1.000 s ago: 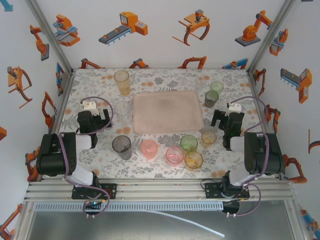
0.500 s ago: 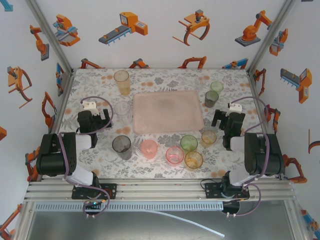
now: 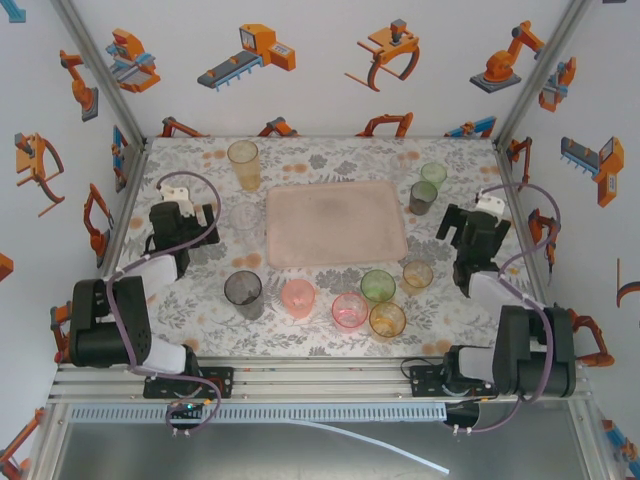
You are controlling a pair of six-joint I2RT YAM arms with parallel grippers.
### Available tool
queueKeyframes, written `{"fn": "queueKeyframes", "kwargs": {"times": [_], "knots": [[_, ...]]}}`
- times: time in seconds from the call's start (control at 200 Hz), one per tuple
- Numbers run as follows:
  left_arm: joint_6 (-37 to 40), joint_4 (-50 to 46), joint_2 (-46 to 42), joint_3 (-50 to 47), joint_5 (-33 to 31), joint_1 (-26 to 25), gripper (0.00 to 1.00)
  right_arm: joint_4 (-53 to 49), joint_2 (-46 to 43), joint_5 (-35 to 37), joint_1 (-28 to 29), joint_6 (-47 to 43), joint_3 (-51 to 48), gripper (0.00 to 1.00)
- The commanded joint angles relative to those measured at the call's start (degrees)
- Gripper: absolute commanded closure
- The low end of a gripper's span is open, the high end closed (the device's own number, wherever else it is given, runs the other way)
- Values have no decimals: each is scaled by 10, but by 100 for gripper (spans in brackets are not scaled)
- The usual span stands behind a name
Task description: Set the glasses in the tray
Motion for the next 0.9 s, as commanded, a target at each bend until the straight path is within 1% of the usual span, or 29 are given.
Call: {"fn": "queueKeyframes", "kwargs": {"times": [0.0, 0.07, 0.205, 0.235, 0.33, 0.356, 0.376, 0.431, 0.516, 0.581, 0.616, 0.686, 0.781, 0.896], "knots": [[2, -107, -26, 53, -5, 1, 3, -100, -43, 32, 1, 38, 42, 1], [-1, -144, -37, 73, 0, 0, 3, -147, -61, 16, 1, 44, 62, 1], [-1, -228, -46, 119, 17, -1, 3, -230, -76, -40, 0, 61, 105, 1], [4, -252, -46, 131, 22, -1, 3, -259, -78, -41, 1, 79, 120, 1], [25, -327, -45, 173, 38, -2, 3, -347, -95, -23, 1, 180, 168, 1], [27, -348, -45, 184, 40, -2, 3, -361, -104, -44, 0, 182, 174, 1], [29, -366, -45, 194, 42, -2, 3, -366, -111, -74, 0, 171, 176, 1], [36, -414, -46, 223, 48, -2, 3, -348, -132, -144, 0, 163, 160, 1], [47, -476, -51, 262, 57, -2, 3, -320, -168, -183, 0, 173, 121, 0], [51, -508, -60, 278, 54, -1, 3, -349, -178, -206, 0, 166, 130, 1], [55, -523, -67, 285, 56, -1, 3, -379, -177, -209, 0, 162, 144, 3], [60, -547, -82, 297, 58, -1, 3, -438, -169, -214, 0, 149, 174, 11], [61, -577, -100, 315, 55, -1, 3, -507, -154, -214, 2, 138, 211, 19], [65, -624, -107, 352, 58, -1, 3, -578, -149, -208, 21, 127, 251, 24]]}}
